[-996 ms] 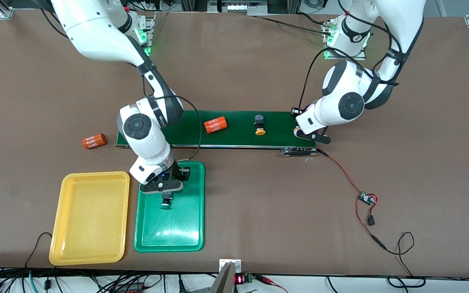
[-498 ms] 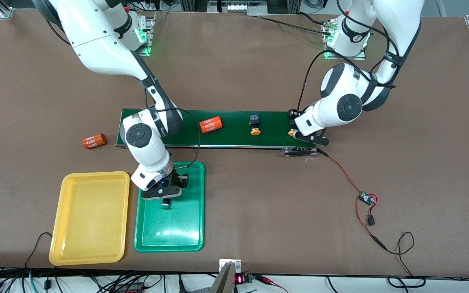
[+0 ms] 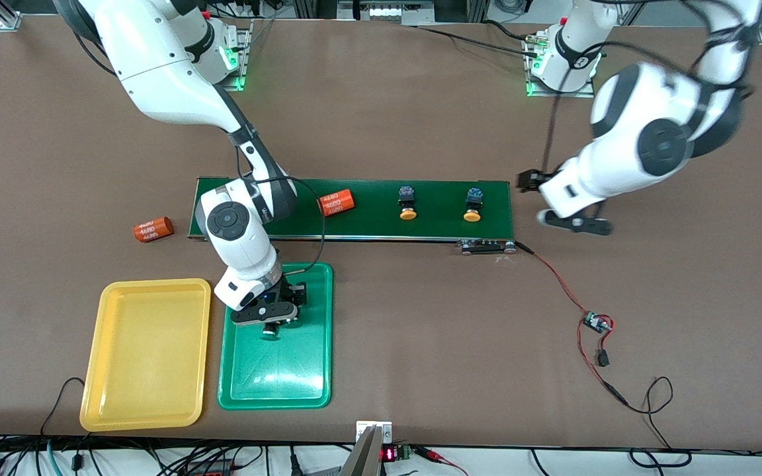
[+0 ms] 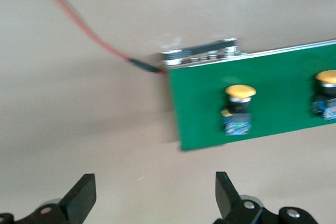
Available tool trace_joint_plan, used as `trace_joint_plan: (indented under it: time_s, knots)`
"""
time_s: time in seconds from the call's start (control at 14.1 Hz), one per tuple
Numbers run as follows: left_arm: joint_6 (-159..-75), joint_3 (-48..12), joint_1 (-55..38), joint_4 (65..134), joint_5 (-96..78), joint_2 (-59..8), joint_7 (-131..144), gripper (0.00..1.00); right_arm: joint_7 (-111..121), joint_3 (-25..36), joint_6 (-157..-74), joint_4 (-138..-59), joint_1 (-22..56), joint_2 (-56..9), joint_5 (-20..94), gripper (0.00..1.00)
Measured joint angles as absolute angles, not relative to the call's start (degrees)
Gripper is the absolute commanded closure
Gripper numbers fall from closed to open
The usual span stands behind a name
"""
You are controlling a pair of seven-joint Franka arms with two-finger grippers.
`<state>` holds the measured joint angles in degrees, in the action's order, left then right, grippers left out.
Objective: Sort buttons by color to trays
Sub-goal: 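Release the green button in the tray while the left gripper places the yellow button, then reach the orange cylinder with the right gripper while the left gripper withdraws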
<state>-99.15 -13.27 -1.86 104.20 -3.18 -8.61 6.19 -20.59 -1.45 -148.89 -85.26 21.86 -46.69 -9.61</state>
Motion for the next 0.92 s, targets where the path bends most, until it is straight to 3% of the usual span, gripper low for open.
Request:
trace_joint_plan:
  time_s: [0.5,0.92]
  knots:
    - [-92.8,-2.9,-5.73,94.98,3.94,-1.13,0.02,0.0,-20.07,-1.29,-147.13,-84.93,20.89,-46.33,-9.62,0.0]
    - [-89.76,-1.67,-2.28,92.58,1.89,0.72,-1.09,0.0,-20.14,-1.43,-127.14,-87.55,20.72,-36.13,-9.6,0.0]
